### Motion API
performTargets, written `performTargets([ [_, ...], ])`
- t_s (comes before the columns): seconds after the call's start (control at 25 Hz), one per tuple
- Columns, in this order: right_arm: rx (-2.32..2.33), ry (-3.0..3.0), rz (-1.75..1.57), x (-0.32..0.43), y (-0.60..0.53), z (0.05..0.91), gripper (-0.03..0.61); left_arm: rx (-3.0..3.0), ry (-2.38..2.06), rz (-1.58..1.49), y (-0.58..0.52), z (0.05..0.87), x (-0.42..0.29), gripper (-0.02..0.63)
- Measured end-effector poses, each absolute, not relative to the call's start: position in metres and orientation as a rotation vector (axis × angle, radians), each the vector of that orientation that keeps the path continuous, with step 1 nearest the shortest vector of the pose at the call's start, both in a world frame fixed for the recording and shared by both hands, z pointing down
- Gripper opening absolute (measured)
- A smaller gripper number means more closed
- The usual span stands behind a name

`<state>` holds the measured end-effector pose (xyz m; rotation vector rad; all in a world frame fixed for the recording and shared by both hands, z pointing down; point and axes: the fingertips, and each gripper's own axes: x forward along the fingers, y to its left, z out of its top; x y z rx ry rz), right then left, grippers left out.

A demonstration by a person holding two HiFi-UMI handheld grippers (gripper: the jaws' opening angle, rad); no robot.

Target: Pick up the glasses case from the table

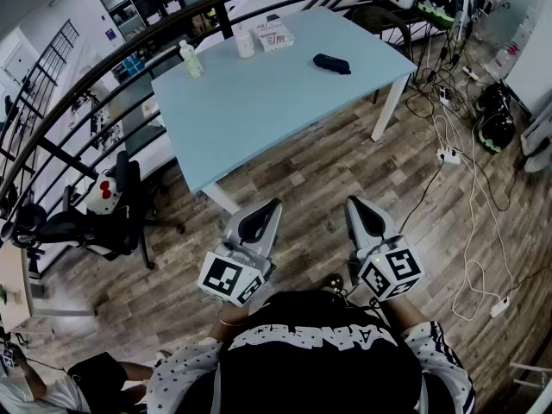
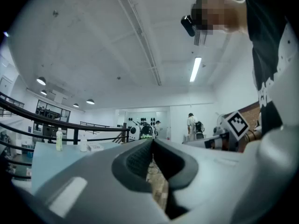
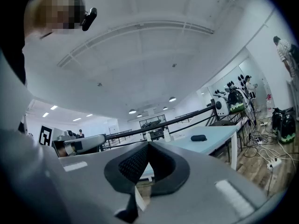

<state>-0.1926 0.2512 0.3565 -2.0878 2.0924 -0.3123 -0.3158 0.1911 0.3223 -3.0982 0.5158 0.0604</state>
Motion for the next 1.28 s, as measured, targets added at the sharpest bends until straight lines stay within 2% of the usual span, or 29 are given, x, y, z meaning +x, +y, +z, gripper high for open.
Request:
performTargets([
  [0.72,-1.976,2.101,-0.386,-0.172,0.244,0.366,0.005,-3.069,0.583,-0.002,0.191,0.326,-0.298,0.000],
  [1.28,-1.933,2.107,-0.407,-0.112,0.255,0.376,0.005,-3.061,0.579,-0.034,0.203,0.332,-0.233,0.000],
])
